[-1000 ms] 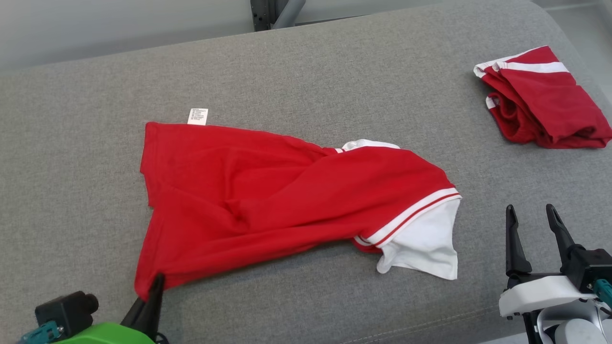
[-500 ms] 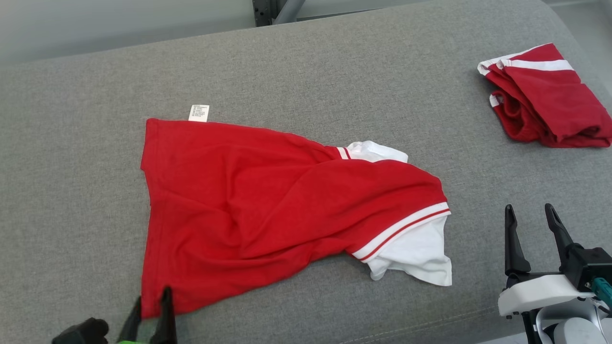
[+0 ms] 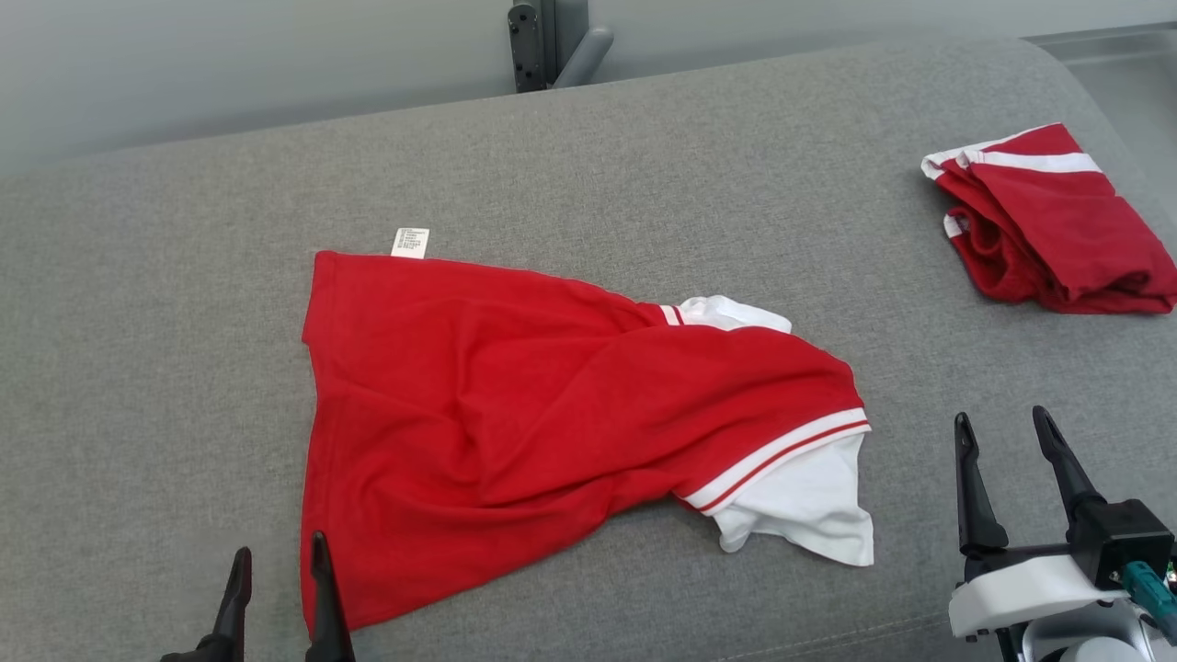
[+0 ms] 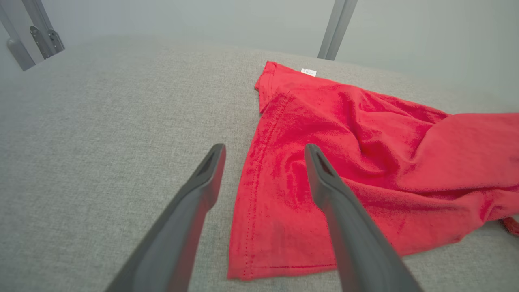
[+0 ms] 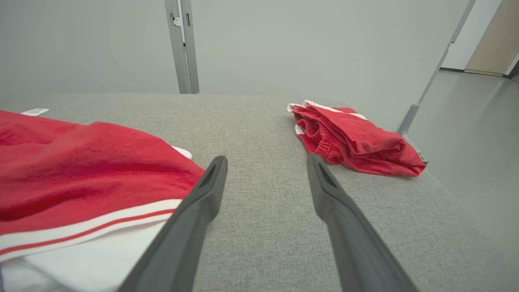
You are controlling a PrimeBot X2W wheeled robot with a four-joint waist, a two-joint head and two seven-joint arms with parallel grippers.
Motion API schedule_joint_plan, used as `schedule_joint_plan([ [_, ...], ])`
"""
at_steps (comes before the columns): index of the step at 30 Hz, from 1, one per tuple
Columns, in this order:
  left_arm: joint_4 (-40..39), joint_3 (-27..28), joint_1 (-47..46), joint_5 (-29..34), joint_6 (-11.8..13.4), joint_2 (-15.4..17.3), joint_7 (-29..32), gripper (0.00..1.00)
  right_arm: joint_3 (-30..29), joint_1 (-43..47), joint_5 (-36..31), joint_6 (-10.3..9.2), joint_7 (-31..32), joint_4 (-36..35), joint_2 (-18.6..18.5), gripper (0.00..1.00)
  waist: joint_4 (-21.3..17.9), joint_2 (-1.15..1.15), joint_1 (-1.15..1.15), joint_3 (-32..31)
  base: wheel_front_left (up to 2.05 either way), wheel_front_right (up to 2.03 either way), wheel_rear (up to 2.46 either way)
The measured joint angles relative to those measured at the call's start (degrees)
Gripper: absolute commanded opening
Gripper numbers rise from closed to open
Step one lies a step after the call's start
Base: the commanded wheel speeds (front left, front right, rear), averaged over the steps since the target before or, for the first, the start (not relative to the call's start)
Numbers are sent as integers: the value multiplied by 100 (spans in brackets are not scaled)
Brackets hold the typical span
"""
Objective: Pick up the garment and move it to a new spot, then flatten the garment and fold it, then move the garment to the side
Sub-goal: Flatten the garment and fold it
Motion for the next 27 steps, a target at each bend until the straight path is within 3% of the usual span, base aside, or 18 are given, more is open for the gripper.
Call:
schedule_joint_plan([
  [9, 167, 568, 386, 742, -428, -237, -12, 100, 280, 412, 46, 0, 0, 14, 0, 100, 24, 0, 0, -382, 0, 0, 0],
  [16, 146, 976, 514, 895, -638, -389, -12, 100, 427, 558, 13, 0, -1, 74, -3, 100, -1, 0, 0, -587, 0, 0, 0],
  [27, 133, 1150, 522, 1038, -829, -479, -12, 100, 555, 570, 2, 0, -1, -22, -9, 100, -80, 0, 0, -591, 0, 0, 0],
])
